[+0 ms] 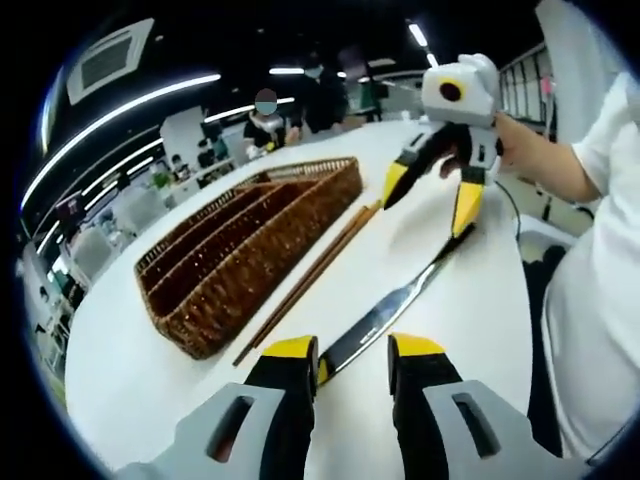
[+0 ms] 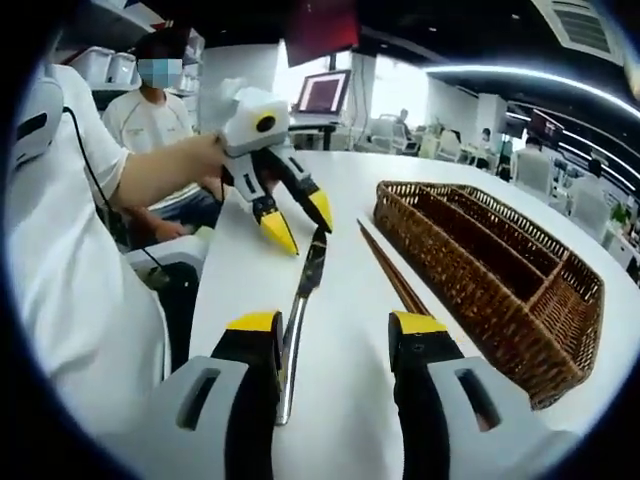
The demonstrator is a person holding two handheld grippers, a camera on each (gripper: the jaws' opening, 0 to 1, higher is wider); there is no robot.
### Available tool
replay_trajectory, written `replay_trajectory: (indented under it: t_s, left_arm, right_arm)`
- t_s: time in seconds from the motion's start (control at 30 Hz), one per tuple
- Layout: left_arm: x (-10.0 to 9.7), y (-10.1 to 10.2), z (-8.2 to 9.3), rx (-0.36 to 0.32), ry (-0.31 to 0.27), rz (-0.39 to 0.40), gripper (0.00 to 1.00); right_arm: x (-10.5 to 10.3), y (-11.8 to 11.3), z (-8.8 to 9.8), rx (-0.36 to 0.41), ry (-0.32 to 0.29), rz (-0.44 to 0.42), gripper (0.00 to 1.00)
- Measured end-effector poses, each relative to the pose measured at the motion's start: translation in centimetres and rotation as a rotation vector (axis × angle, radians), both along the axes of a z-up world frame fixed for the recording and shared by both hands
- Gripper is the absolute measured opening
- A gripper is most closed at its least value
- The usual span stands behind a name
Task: Arrange the knives, forks, and spoons in their matching storage slots by inserting each utensil handle-first until every utensil is classified and aligned in the correct compartment
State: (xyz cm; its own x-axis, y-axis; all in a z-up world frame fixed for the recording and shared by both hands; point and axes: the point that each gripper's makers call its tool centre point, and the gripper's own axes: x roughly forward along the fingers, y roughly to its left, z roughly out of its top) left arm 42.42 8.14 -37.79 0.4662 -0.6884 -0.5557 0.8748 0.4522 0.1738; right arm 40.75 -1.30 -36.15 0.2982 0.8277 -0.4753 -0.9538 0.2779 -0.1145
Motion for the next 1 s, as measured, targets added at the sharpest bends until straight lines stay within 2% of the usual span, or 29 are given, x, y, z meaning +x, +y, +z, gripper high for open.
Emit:
replay_trajectory:
  t_s: [0.33,0.47,0.5,0.7,0.8,0.9,1.0]
  left_arm:
    - [0.5,0.1,-0.1,0.070,0.026,-0.055,0.26]
    - [0.2,0.1,-0.4,0.130,0.049,-0.106,0.25]
    - [0.3,-0.1,-0.3,0.124,0.047,-0.110,0.25]
    - [0.0,-0.4,-0.5,0.227,0.063,-0.201,0.24]
    - [0.0,-0.6,-0.2,0.249,0.071,-0.222,0.24]
    - [0.2,-0.9,-0.1,0.269,0.086,-0.244,0.24]
    - [0.2,-1.3,-0.2,0.292,0.131,-0.278,0.24]
  right_arm:
    - [-0.7,0.5,-1.0,-0.047,0.007,0.023,0.42]
    - [-1.1,0.9,-1.0,-0.052,0.011,0.039,0.42]
    - [-1.1,0.9,-1.1,-0.053,0.011,0.040,0.42]
    - [-1.5,1.2,-1.4,-0.078,0.004,0.056,0.41]
    - [-1.6,1.3,-1.5,-0.079,0.007,0.060,0.41]
    - [-1.6,1.3,-1.6,-0.083,0.010,0.065,0.41]
    - [-1.6,1.2,-1.6,-0.082,0.011,0.064,0.40]
